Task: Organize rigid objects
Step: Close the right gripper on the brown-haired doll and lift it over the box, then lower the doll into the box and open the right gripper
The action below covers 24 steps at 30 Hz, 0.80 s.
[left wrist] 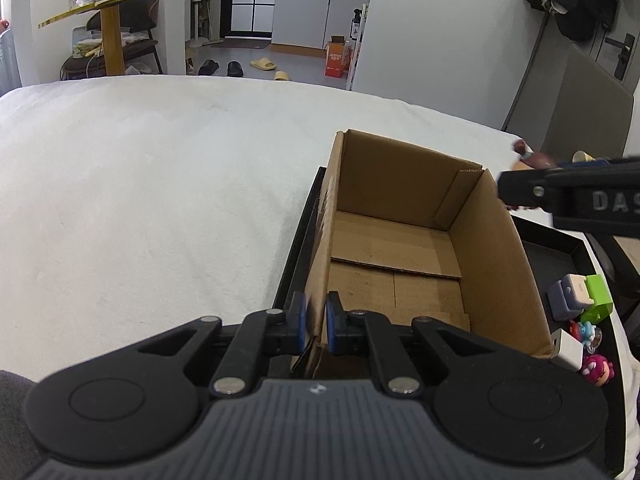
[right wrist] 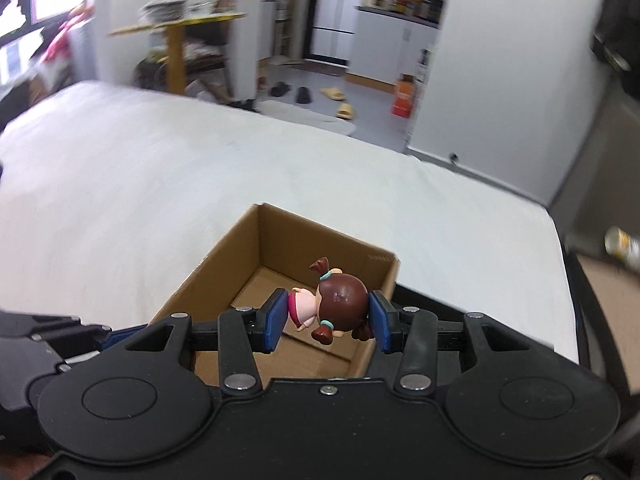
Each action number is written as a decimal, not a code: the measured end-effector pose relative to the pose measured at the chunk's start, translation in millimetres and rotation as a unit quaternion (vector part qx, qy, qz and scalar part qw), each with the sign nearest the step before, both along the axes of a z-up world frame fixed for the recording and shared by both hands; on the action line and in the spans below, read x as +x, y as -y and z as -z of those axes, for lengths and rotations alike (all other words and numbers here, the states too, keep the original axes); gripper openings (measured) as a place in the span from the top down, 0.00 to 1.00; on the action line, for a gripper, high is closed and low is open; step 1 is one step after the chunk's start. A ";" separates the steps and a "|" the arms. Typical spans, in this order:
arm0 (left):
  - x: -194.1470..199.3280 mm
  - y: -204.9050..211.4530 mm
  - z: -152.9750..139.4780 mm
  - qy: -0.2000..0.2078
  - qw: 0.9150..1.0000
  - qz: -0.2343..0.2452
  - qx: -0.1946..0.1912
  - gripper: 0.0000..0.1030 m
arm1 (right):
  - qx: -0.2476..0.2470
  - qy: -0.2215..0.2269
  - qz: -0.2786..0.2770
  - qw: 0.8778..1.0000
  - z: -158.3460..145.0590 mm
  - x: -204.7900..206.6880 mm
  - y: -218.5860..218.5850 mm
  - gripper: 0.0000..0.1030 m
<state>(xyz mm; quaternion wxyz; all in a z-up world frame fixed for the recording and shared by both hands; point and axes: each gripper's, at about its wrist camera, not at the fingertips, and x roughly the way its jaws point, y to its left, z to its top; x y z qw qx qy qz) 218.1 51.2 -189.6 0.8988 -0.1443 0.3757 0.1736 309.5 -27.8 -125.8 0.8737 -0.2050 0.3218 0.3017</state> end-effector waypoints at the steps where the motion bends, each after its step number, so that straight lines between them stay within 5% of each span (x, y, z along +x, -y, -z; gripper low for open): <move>1: -0.1 -0.3 0.1 0.001 1.000 0.000 -0.001 0.91 | -0.010 0.004 -0.013 1.000 -0.1 0.2 -4.4 0.58; 10: -3.6 -4.4 1.4 0.005 1.000 -0.002 -0.013 0.91 | -0.084 0.029 -0.113 0.990 -0.1 -4.1 -37.2 0.58; 20: -1.8 -13.4 1.3 0.005 1.000 -0.008 -0.027 0.91 | -0.126 0.043 -0.155 0.979 3.1 -5.0 -58.7 0.58; 24: -2.0 -12.7 1.4 0.005 1.000 -0.006 -0.029 0.91 | -0.113 0.068 -0.154 0.979 -7.0 -13.7 -53.0 0.31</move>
